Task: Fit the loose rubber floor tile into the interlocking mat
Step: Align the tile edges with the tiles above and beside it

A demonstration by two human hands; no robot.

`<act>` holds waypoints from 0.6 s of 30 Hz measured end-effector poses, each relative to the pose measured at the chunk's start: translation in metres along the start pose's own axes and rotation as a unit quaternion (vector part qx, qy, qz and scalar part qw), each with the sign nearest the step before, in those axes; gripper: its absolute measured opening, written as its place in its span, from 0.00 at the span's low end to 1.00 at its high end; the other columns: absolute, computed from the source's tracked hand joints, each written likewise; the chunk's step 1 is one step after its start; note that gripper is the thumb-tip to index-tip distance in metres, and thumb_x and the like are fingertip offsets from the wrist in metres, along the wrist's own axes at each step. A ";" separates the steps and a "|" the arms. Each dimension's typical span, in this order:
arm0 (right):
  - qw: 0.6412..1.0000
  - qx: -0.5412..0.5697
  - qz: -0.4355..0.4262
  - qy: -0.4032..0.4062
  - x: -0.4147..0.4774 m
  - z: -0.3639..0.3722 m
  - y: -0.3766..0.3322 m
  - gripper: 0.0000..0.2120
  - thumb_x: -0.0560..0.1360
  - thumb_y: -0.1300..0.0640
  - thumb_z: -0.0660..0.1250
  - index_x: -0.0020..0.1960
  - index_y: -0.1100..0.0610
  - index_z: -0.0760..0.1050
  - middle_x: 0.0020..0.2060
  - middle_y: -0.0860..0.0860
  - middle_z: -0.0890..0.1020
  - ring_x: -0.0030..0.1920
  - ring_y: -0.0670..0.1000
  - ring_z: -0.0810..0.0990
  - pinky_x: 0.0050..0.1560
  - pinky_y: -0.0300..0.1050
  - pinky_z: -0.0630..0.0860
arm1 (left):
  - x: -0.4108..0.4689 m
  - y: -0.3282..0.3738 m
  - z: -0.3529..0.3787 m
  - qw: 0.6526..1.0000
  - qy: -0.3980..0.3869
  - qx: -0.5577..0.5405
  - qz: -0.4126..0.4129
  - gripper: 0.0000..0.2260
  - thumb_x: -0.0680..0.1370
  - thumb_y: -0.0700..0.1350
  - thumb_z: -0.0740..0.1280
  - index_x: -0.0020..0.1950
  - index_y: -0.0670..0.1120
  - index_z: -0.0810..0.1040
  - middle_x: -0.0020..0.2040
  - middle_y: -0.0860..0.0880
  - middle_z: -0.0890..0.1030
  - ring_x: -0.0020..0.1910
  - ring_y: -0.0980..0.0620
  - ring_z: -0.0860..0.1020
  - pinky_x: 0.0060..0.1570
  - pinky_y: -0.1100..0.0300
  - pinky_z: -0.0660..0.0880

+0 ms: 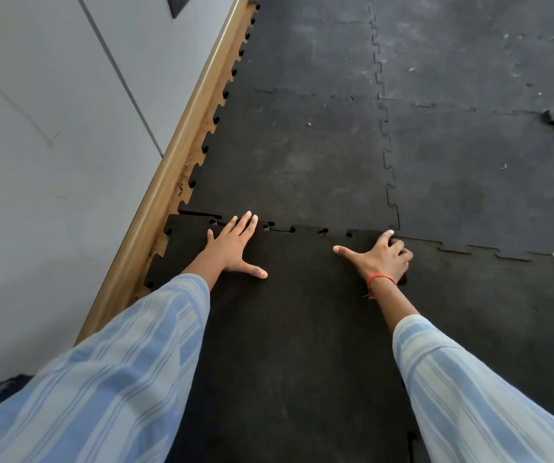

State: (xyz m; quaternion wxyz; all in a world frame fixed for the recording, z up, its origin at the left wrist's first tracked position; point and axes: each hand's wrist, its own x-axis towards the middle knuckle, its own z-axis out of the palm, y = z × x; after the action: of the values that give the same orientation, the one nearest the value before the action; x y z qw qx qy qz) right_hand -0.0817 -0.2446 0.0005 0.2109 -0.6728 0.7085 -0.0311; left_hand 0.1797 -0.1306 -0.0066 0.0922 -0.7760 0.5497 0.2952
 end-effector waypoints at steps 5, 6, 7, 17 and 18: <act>1.000 0.008 -0.011 -0.023 0.004 0.001 0.010 0.58 0.62 0.29 0.71 0.77 0.61 0.51 0.70 0.63 0.65 0.68 0.65 0.63 0.68 0.56 0.63 | 0.003 -0.002 0.001 1.000 -0.001 0.011 0.013 0.59 0.64 0.70 0.71 0.77 0.51 0.31 0.77 0.53 0.31 0.76 0.45 0.35 0.70 0.31 0.43; 1.000 0.018 -0.004 -0.022 0.005 0.001 0.012 0.57 0.62 0.30 0.71 0.77 0.60 0.52 0.70 0.62 0.66 0.69 0.65 0.63 0.68 0.56 0.64 | 0.004 -0.002 0.001 1.000 0.000 0.013 0.016 0.59 0.64 0.70 0.71 0.77 0.51 0.31 0.77 0.52 0.32 0.76 0.45 0.35 0.70 0.32 0.42; 0.999 0.027 0.001 -0.020 0.007 0.000 0.014 0.55 0.62 0.31 0.72 0.76 0.60 0.55 0.69 0.62 0.66 0.69 0.64 0.63 0.68 0.57 0.64 | 0.005 -0.002 0.001 1.000 0.002 0.014 0.017 0.60 0.64 0.69 0.71 0.77 0.51 0.31 0.78 0.52 0.33 0.76 0.44 0.35 0.71 0.33 0.42; 0.938 0.317 0.120 -0.078 0.042 -0.018 0.026 0.42 0.63 0.39 0.77 0.68 0.59 0.71 0.62 0.56 0.77 0.62 0.56 0.75 0.55 0.55 0.78 | 0.009 0.032 -0.004 1.000 0.006 -0.019 -0.017 0.61 0.65 0.64 0.75 0.77 0.43 0.35 0.78 0.44 0.35 0.74 0.31 0.36 0.72 0.39 0.43; 0.930 0.339 0.123 -0.074 0.044 -0.019 0.029 0.39 0.64 0.42 0.77 0.68 0.60 0.71 0.59 0.55 0.77 0.58 0.55 0.77 0.53 0.52 0.78 | 0.009 0.036 -0.007 1.000 0.004 -0.022 -0.020 0.61 0.64 0.63 0.75 0.78 0.42 0.36 0.78 0.43 0.35 0.74 0.31 0.37 0.72 0.39 0.43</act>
State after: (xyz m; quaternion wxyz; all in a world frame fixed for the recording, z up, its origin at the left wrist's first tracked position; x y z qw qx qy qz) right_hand -0.1154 -0.2889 -0.0031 0.4807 -0.4692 0.7152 -0.1933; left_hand 0.1519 -0.1548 0.0001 0.0786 -0.7900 0.5277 0.3020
